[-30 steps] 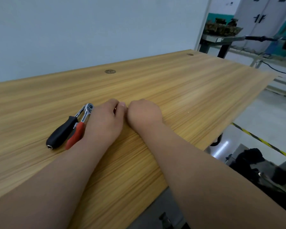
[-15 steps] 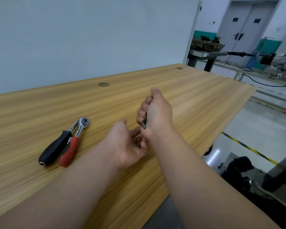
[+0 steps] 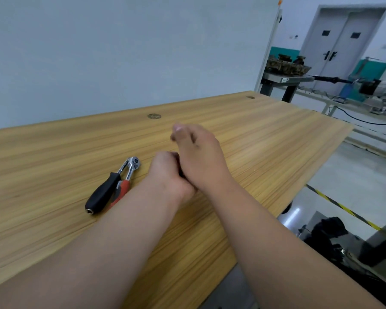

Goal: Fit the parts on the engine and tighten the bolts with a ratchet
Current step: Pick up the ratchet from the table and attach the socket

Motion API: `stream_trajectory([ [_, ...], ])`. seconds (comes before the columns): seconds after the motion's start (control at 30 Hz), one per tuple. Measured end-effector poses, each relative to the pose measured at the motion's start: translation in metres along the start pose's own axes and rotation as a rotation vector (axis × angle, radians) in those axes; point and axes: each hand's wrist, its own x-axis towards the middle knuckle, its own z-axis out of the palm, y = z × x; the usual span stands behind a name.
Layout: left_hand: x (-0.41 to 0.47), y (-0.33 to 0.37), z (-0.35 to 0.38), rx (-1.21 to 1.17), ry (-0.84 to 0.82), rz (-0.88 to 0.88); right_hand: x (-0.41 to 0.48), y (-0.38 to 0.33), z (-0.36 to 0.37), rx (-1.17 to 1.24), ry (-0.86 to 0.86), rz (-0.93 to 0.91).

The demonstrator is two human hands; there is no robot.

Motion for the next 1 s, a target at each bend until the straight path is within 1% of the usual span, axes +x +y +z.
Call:
stream_trajectory([
  [0.07, -0.002, 0.019, 0.005, -0.011, 0.09, 0.034, 0.009, -0.001, 0.0, 0.251, 0.16, 0.195],
  [0.1, -0.005, 0.032, 0.007, 0.026, 0.1, 0.07, 0.013, 0.002, 0.001, 0.306, 0.185, 0.295],
  [0.13, -0.008, 0.046, 0.009, 0.108, 0.08, 0.107, 0.015, 0.006, 0.003, 0.263, 0.145, 0.361],
  [0.17, -0.012, 0.063, 0.009, 0.253, 0.055, 0.172, 0.014, 0.011, 0.006, 0.118, 0.034, 0.381],
  [0.2, -0.016, 0.079, 0.007, 0.488, 0.063, 0.275, 0.009, 0.013, 0.011, -0.061, -0.124, 0.366],
  [0.23, -0.018, 0.093, 0.002, 0.798, 0.126, 0.396, 0.002, 0.013, 0.019, -0.224, -0.274, 0.337],
  [0.27, -0.021, 0.106, -0.005, 1.153, 0.232, 0.491, -0.005, 0.011, 0.029, -0.356, -0.39, 0.309],
  [0.3, -0.021, 0.116, -0.014, 1.495, 0.365, 0.557, -0.011, 0.007, 0.039, -0.418, -0.466, 0.303],
  [0.33, -0.022, 0.123, -0.022, 1.788, 0.493, 0.559, -0.015, 0.004, 0.05, -0.439, -0.508, 0.306],
  [0.37, -0.022, 0.128, -0.03, 2.005, 0.577, 0.496, -0.017, 0.0, 0.059, -0.469, -0.531, 0.303],
  [0.4, -0.022, 0.13, -0.036, 2.15, 0.621, 0.388, -0.019, -0.003, 0.069, -0.507, -0.559, 0.287],
  [0.43, -0.021, 0.13, -0.041, 2.23, 0.642, 0.276, -0.02, -0.007, 0.075, -0.544, -0.592, 0.267],
  [0.47, -0.02, 0.129, -0.045, 2.27, 0.652, 0.194, -0.019, -0.01, 0.079, -0.569, -0.608, 0.252],
  [0.5, -0.018, 0.128, -0.047, 2.288, 0.653, 0.153, -0.018, -0.014, 0.079, -0.587, -0.609, 0.249],
  [0.57, -0.013, 0.125, -0.051, 2.335, 0.658, 0.134, -0.015, -0.016, 0.073, -0.651, -0.602, 0.249],
  [0.63, -0.007, 0.12, -0.054, 2.373, 0.663, 0.132, -0.012, -0.013, 0.061, -0.805, -0.607, 0.225],
  [0.67, -0.004, 0.118, -0.055, 2.379, 0.669, 0.128, -0.012, -0.011, 0.053, -0.846, -0.596, 0.234],
  [0.77, 0.001, 0.111, -0.057, 2.398, 0.663, 0.075, -0.015, -0.001, 0.037, -0.75, -0.526, 0.289],
  [0.83, 0.004, 0.109, -0.058, 2.408, 0.639, 0.049, -0.023, 0.002, 0.037, -0.717, -0.508, 0.28],
  [0.9, 0.005, 0.108, -0.057, 2.403, 0.625, 0.056, -0.028, 0.002, 0.043, -0.727, -0.533, 0.273],
  [1.0, 0.006, 0.106, -0.057, 2.378, 0.616, 0.103, -0.024, 0.001, 0.046, -0.663, -0.565, 0.349],
])
